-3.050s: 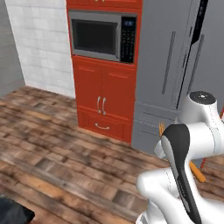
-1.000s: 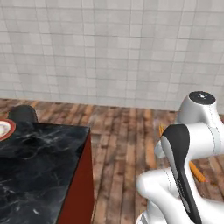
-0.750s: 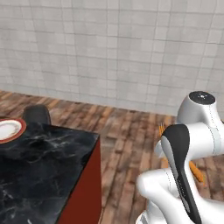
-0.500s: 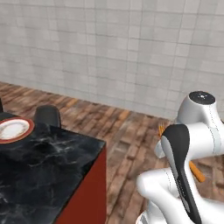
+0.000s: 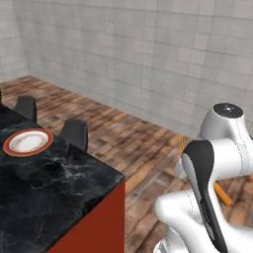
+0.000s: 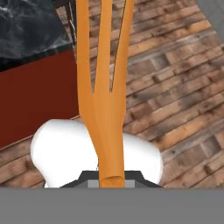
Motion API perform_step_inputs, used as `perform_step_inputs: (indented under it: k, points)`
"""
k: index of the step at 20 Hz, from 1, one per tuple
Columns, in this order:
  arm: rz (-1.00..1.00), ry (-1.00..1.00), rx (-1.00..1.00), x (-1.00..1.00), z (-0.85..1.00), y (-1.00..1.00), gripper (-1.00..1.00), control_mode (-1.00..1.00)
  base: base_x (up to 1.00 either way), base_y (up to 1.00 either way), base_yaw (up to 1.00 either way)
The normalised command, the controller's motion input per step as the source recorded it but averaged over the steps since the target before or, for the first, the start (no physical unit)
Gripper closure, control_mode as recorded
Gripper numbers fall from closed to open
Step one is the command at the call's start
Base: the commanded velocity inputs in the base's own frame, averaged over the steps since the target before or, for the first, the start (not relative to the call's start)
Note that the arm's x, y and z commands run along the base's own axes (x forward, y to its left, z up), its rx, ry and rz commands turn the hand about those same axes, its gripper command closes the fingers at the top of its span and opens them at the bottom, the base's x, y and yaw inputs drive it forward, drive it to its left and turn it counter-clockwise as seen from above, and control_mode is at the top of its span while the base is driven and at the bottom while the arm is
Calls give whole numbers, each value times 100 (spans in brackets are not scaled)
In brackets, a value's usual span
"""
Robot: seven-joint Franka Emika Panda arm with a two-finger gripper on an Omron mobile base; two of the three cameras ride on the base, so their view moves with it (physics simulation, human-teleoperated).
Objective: Take the fork and place it on the left side of the plate. Then take the spoon and place it on the right side of the plate. Make sure they're directly next to the plate.
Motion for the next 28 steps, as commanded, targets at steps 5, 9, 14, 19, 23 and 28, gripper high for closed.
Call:
perform_step_inputs:
  k: [5, 9, 14, 19, 23, 28]
  points:
    - [0, 0, 0, 0, 0, 0, 100, 100, 59, -39, 47]
    - [0, 0, 0, 0, 0, 0, 100, 100, 59, -38, 47]
    - [0, 0, 0, 0, 0, 0, 100, 100, 57, -35, 48]
    - [0, 0, 0, 0, 0, 0, 100, 100, 57, -35, 48]
    - [0, 0, 0, 0, 0, 0, 100, 100, 56, -35, 48]
    - [0, 0, 0, 0, 0, 0, 100, 100, 57, -39, 47]
